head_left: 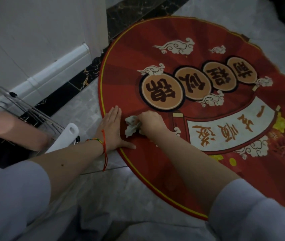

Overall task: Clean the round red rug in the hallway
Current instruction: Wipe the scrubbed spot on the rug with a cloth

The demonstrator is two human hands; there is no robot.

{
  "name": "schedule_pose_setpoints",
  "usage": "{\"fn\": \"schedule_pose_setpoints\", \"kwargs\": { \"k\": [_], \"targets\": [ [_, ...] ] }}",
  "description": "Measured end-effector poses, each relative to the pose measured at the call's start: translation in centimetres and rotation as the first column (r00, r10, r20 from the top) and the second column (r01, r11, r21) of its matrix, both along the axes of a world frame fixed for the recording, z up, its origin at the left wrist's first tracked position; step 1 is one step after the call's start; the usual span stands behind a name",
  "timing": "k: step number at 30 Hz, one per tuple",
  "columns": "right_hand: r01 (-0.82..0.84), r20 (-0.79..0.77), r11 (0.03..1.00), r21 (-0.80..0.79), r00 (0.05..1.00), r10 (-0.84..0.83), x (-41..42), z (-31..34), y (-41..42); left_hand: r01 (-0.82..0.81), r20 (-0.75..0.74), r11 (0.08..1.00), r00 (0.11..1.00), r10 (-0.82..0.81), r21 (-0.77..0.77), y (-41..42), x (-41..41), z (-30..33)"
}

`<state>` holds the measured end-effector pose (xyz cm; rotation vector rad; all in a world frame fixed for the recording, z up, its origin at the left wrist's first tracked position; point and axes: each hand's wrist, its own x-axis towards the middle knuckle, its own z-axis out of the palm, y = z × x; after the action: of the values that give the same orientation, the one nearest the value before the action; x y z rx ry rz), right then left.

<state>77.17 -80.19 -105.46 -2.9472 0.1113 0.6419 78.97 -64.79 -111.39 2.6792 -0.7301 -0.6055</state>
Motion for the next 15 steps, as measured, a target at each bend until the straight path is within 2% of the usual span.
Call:
{"fn": "schedule_pose_setpoints", "kwargs": {
  "k": [2, 5, 8, 12, 15],
  "targets": [
    [0.049, 0.010, 0.998, -0.037, 0.999, -0.049, 0.0, -0.4, -1.3, -0.008, 0.010, 1.000, 1.000, 0.008, -0.004, 0.0, 0.0, -0.3],
    [0.028, 0.079, 0.996, -0.080, 0.997, -0.022, -1.0, -1.6, -1.6, -0.002, 0.014, 1.000, 1.000, 0.002, -0.010, 0.0, 0.0, -0.2],
    [-0.040, -0.009, 0.994, -0.106, 0.999, 0.040, 0.4, -0.1, -2.4, -0.007, 0.004, 1.000, 1.000, 0.007, -0.011, 0.0, -0.1, -0.1],
    [0.065, 0.031, 0.990, -0.127, 0.998, -0.061, -0.5, -0.7, -4.4, -0.009, 0.005, 1.000, 1.000, 0.009, -0.022, 0.1, 0.1, -0.4],
    [0.097, -0.009, 0.987, -0.125, 0.995, -0.098, -0.3, -0.2, -4.5, -0.006, 0.008, 1.000, 1.000, 0.006, -0.020, -0.1, -0.2, -0.2]
  ]
}}
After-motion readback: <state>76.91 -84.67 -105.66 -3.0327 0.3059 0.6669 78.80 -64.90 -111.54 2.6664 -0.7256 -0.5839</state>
